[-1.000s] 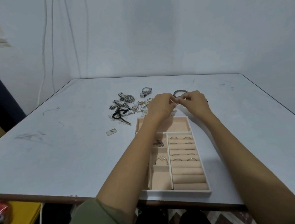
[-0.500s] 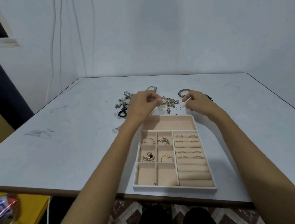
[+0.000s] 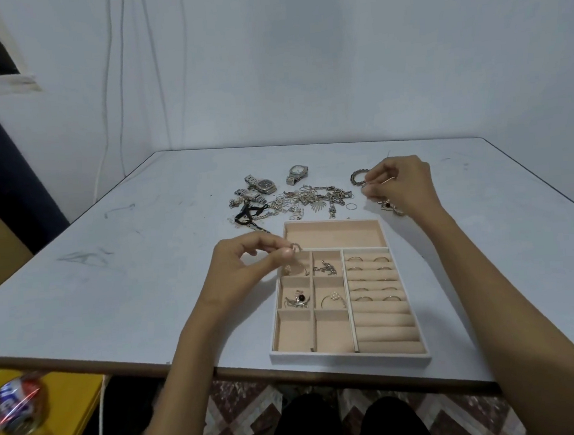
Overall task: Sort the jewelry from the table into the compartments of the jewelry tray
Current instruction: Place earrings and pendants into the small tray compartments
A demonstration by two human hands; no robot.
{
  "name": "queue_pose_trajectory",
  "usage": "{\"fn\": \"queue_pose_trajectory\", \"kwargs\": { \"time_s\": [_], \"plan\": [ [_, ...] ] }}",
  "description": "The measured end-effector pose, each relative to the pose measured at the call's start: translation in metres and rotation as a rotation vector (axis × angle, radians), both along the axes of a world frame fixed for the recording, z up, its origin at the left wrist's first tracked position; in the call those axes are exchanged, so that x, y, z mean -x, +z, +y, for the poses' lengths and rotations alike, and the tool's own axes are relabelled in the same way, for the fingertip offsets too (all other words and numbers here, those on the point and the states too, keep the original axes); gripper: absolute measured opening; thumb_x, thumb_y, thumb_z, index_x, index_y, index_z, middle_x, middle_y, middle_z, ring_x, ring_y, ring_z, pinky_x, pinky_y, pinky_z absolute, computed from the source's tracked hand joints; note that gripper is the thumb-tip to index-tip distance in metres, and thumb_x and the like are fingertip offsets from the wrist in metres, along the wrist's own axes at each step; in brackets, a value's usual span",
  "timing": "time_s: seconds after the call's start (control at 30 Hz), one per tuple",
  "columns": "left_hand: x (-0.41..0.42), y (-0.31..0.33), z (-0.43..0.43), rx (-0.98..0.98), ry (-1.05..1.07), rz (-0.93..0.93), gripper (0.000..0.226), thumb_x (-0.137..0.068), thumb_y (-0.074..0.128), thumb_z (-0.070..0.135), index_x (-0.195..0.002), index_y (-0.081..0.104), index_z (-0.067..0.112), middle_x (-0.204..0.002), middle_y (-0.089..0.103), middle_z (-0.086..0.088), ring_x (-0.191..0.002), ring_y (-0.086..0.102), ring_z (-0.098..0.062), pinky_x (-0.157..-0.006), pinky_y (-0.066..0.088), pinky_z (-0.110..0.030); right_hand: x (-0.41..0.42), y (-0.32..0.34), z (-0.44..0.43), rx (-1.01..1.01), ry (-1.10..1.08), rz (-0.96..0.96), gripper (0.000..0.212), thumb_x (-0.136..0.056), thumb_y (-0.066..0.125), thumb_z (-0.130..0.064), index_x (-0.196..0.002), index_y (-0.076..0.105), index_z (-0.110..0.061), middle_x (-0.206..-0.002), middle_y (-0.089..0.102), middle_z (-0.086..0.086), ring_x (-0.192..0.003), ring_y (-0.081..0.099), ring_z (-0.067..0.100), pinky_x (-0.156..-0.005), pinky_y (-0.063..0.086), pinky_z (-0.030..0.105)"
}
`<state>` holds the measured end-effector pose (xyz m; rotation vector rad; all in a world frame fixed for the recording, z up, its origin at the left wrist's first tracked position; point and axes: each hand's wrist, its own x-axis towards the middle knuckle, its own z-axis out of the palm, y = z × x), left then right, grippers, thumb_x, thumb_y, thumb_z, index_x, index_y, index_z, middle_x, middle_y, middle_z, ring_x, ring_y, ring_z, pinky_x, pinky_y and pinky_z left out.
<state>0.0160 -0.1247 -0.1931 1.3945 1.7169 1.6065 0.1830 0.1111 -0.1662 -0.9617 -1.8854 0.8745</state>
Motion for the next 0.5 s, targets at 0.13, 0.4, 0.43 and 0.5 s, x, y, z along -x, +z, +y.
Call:
{"fn": "queue_pose_trajectory", "kwargs": {
  "time_s": [0.13,0.4,0.43,0.5],
  "plan": [
    [-0.008,0.0,-0.019,-0.005,-0.062,-0.051,0.02,-0.068,0.077,0.026,-0.078,0.074,0.008,-0.081,0.072,-0.004,-0.082,0.066,-0.009,-0.081,0.044,-0.015,0.002,0.005,-0.005,-0.004,0.011,0.017,0.011,-0.07,0.077,0.006,-0.077,0.07,0.0,-0.063,0.067,0.008,-0.048,0.064,0.017,-0.056,0.057,0.022],
    [0.0,-0.007,-0.032,0.099,-0.378,0.251,0.015,-0.072,0.078,0.031,-0.075,0.077,0.017,-0.117,0.065,0.005,-0.122,0.049,-0.019,-0.106,0.032,-0.043,0.003,-0.002,-0.005,0.025,0.032,-0.06,0.012,-0.071,0.078,0.003,-0.076,0.07,-0.004,-0.063,0.067,0.006,-0.042,0.061,0.006,-0.048,0.051,0.015],
    [0.001,-0.006,-0.033,0.12,-0.391,0.251,0.014,-0.071,0.079,0.03,-0.074,0.077,0.017,-0.123,0.062,0.007,-0.127,0.044,-0.018,-0.108,0.028,-0.044,0.003,-0.002,-0.006,0.03,0.035,-0.061,0.012,-0.071,0.078,0.003,-0.077,0.071,-0.003,-0.063,0.066,0.006,-0.041,0.061,0.006,-0.048,0.05,0.014],
    [0.001,-0.005,-0.034,0.158,-0.396,0.248,0.01,-0.069,0.082,0.027,-0.07,0.077,0.018,-0.13,0.057,0.012,-0.132,0.038,-0.014,-0.11,0.025,-0.047,0.002,-0.002,-0.007,0.04,0.037,-0.057,0.012,-0.071,0.078,0.004,-0.079,0.071,-0.001,-0.063,0.066,0.006,-0.04,0.06,0.004,-0.046,0.047,0.011]
  ]
}}
